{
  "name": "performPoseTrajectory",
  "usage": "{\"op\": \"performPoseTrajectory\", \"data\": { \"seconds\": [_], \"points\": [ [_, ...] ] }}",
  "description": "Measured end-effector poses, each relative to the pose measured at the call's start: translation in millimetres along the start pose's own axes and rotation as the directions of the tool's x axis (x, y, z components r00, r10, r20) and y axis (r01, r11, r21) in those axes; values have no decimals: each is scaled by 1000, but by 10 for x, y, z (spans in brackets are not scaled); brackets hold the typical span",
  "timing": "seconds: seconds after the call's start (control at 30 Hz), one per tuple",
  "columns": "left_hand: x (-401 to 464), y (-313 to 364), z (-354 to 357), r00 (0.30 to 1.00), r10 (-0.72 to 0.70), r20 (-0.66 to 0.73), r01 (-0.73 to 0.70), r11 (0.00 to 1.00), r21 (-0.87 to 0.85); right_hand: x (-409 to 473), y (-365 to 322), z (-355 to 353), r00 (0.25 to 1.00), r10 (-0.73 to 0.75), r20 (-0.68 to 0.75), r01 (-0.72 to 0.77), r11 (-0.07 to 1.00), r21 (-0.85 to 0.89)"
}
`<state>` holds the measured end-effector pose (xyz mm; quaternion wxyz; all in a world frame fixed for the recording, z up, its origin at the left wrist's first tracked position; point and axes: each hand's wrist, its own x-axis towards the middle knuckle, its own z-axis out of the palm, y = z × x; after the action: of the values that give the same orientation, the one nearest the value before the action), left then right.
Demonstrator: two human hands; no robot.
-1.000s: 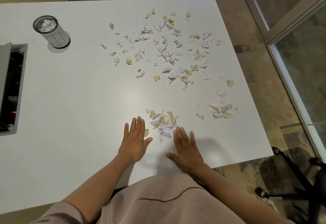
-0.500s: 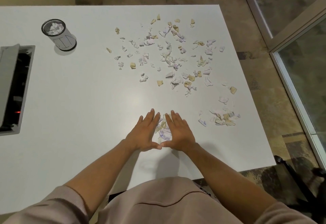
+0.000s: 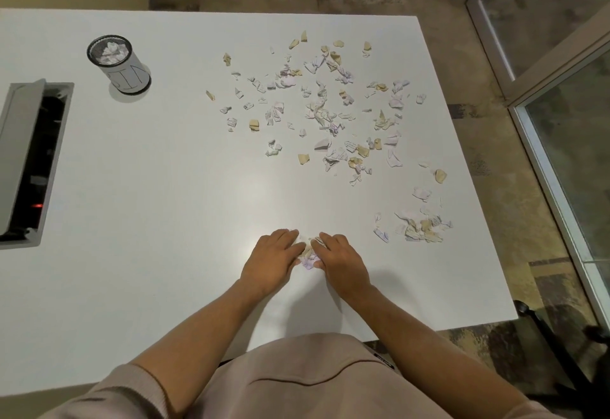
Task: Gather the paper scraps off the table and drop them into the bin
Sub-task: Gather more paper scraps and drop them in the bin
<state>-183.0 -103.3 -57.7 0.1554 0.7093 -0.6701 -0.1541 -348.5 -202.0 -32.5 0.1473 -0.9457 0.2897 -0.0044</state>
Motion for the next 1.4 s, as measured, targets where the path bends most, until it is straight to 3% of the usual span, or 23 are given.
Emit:
{"op": "performPoseTrajectory", "data": {
  "seconds": [0.1, 0.27, 0.4, 0.53, 0.67, 0.8, 0.93, 1.07, 1.17, 1.4],
  "points": [
    [-30, 28, -47, 998, -61, -9, 61, 998, 3, -10, -19, 6, 999, -1, -42, 2, 1000, 16],
    [-68, 48, -102, 973, -212, 89, 218, 975, -52, -6, -52, 1, 999, -8, -43, 6, 999, -40],
    [-55, 2, -108, 951, -265, 161, 276, 960, -48, 20, -41, 4, 999, -1, 35, 3, 999, -49],
    [2, -23, -125, 924, -339, 179, 362, 925, -115, 69, 41, 102, 982, 127, 142, -147, 979, 141],
    [69, -23, -197, 832, -535, 147, 548, 749, -372, 190, 25, 20, 928, 342, 149, -371, 802, 468],
    [54, -85, -331, 704, -673, 227, 651, 484, -584, 221, 15, -28, 891, 422, 167, -422, 638, 644],
    [-9, -222, -506, 650, -701, 294, 632, 283, -722, 301, -53, -17, 838, 469, 279, -487, 413, 770],
    [-34, -368, -672, 613, -720, 325, 561, 107, -821, 499, -213, -98, 835, 443, 326, -462, 244, 853],
    [-26, -503, -826, 603, -733, 313, 508, 51, -860, 705, -384, -199, 829, 448, 336, -445, 163, 881],
    [-10, -924, -1325, 588, -774, 236, 431, 53, -901, 1325, -881, -392, 808, 432, 401, -405, -87, 910]
  ]
}}
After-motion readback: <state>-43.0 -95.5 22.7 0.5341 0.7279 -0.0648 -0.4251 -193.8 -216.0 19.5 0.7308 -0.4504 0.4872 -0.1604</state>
